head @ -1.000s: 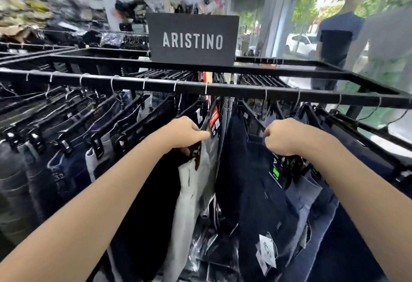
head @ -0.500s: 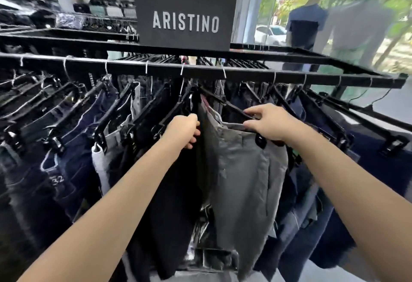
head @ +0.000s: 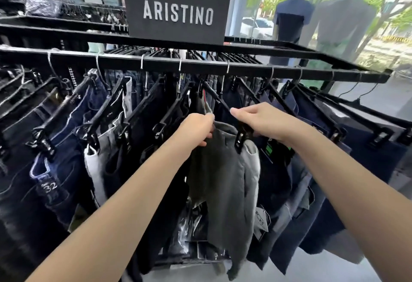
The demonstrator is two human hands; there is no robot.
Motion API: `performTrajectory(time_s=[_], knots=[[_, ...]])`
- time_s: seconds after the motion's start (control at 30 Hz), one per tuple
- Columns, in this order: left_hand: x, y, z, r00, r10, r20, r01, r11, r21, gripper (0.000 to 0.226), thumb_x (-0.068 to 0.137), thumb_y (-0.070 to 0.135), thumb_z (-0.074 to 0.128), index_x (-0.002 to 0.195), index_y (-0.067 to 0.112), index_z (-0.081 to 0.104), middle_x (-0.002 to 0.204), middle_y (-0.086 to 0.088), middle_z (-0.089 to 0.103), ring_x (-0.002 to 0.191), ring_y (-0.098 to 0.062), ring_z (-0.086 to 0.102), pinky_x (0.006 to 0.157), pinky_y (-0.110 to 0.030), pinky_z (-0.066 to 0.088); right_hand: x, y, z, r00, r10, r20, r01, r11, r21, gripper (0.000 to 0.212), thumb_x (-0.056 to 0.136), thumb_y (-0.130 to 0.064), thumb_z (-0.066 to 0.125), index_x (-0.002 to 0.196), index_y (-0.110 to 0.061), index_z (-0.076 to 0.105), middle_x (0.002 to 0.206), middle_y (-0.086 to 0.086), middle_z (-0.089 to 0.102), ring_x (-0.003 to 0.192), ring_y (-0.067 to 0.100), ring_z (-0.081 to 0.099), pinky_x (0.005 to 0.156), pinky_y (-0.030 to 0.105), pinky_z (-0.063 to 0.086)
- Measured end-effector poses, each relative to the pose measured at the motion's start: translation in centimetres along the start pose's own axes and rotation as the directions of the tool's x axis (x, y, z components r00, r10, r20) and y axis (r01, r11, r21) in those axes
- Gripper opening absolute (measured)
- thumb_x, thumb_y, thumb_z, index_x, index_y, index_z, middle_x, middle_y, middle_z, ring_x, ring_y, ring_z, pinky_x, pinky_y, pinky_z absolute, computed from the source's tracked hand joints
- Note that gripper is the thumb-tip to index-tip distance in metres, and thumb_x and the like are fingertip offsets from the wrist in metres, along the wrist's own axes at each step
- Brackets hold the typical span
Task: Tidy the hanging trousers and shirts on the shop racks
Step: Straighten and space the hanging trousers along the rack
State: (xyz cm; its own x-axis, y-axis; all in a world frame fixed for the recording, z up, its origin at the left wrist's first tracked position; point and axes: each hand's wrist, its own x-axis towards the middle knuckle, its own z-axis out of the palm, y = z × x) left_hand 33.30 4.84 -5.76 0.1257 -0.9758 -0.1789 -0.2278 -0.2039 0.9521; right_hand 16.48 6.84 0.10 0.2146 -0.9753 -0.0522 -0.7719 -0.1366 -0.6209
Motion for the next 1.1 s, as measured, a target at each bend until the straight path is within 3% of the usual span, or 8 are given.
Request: performTrajectory(time_s=[0.07, 0.23, 0.37, 0.47, 0.67, 0.8, 0.9, 1.1], knots=[[0.3, 1.0, 0.5, 0.999, 0.031, -0.033, -0.03, 0.999, 0.044, 0.046, 0.082, 0.042, 0.044, 0.1, 0.007, 0.068, 0.097, -0.008, 0.072, 0.088, -0.023, 0.068, 0.084, -0.037, 0.055, 0.2, -0.1, 0.4, 0.998, 0.003, 0.062, -0.011, 0.992, 0.129, 0.048, 0.097, -0.055, 0.044, 0.123, -0.022, 0.067, 0.127, 0.008, 0.065, 0.116, 0.025, 0.061, 0.101, 0.04, 0.049], [0.0, 3.0, 1.9, 0.998, 0.055, -0.027, -0.045, 0.952, 0.304, 0.059, 0.085, 0.051, 0.055, 0.112, -0.001, 0.063, 0.102, -0.015, 0.067, 0.09, -0.027, 0.063, 0.068, -0.03, 0.046, 1.3, 0.8, 0.1, 0.996, 0.025, 0.084, -0.048, 0.957, 0.287, 0.04, 0.102, -0.045, 0.04, 0.127, -0.025, 0.062, 0.122, -0.003, 0.066, 0.112, 0.011, 0.06, 0.1, 0.036, 0.049], [-0.6, 4.1, 2.2, 0.996, 0.077, -0.045, -0.049, 0.893, 0.447, 0.03, 0.091, 0.026, 0.052, 0.074, 0.001, 0.053, 0.075, -0.02, 0.057, 0.064, -0.028, 0.051, 0.046, -0.027, 0.031, 1.2, 1.5, 0.2, 0.996, 0.051, 0.079, -0.079, 0.907, 0.414, 0.038, 0.102, -0.038, 0.044, 0.125, -0.014, 0.062, 0.112, -0.003, 0.067, 0.114, 0.016, 0.061, 0.096, 0.033, 0.049], [-0.2, 4.5, 2.0, 0.988, 0.115, -0.106, -0.045, 0.858, 0.512, 0.018, 0.094, 0.013, 0.044, 0.089, -0.002, 0.054, 0.091, -0.025, 0.06, 0.081, -0.036, 0.058, 0.051, -0.033, 0.037, 1.3, 2.3, 0.2, 1.0, 0.02, -0.005, -0.016, 0.917, 0.397, 0.027, 0.098, -0.042, 0.046, 0.106, -0.026, 0.065, 0.114, -0.007, 0.067, 0.112, 0.014, 0.061, 0.105, 0.042, 0.045], [0.7, 7.9, 1.3, 0.978, 0.165, -0.125, -0.066, 0.821, 0.567, 0.031, 0.093, 0.009, 0.044, 0.064, 0.01, 0.034, 0.061, -0.003, 0.032, 0.05, -0.018, 0.03, 0.045, -0.025, 0.022, 1.3, 3.2, 0.4, 0.995, 0.08, -0.061, -0.047, 0.906, 0.422, 0.043, 0.086, -0.053, 0.043, 0.089, -0.02, 0.07, 0.107, 0.001, 0.072, 0.107, 0.022, 0.063, 0.102, 0.047, 0.046], [2.0, 6.5, 1.4, 0.993, 0.099, -0.058, -0.05, 0.827, 0.561, 0.015, 0.091, 0.005, 0.044, 0.078, 0.003, 0.05, 0.069, -0.006, 0.043, 0.056, -0.018, 0.036, 0.05, -0.027, 0.027, 0.5, 3.6, 1.1, 0.994, 0.053, -0.093, -0.015, 0.93, 0.367, 0.052, 0.096, -0.045, 0.039, 0.116, -0.003, 0.062, 0.115, 0.011, 0.069, 0.11, 0.026, 0.061, 0.102, 0.044, 0.044], [2.4, 4.5, 1.2, 0.991, 0.125, -0.049, -0.087, 0.877, 0.473, 0.014, 0.092, 0.008, 0.049, 0.09, 0.003, 0.062, 0.085, -0.004, 0.054, 0.071, -0.018, 0.048, 0.062, -0.028, 0.037, -0.1, 4.4, 1.4, 0.986, 0.036, -0.164, 0.018, 0.948, 0.318, 0.039, 0.098, -0.038, 0.04, 0.114, -0.014, 0.067, 0.115, 0.002, 0.068, 0.111, 0.022, 0.056, 0.094, 0.034, 0.041], [3.4, 5.0, -1.1, 0.981, 0.16, -0.11, -0.1, 0.901, 0.422, 0.011, 0.091, 0.012, 0.054, 0.081, 0.013, 0.051, 0.079, -0.007, 0.046, 0.074, -0.018, 0.042, 0.062, -0.031, 0.033, -0.5, 5.7, 2.0, 0.971, 0.037, -0.235, 0.049, 0.935, 0.352, 0.035, 0.097, -0.032, 0.043, 0.111, -0.013, 0.069, 0.116, 0.005, 0.068, 0.113, 0.026, 0.057, 0.101, 0.04, 0.043]])
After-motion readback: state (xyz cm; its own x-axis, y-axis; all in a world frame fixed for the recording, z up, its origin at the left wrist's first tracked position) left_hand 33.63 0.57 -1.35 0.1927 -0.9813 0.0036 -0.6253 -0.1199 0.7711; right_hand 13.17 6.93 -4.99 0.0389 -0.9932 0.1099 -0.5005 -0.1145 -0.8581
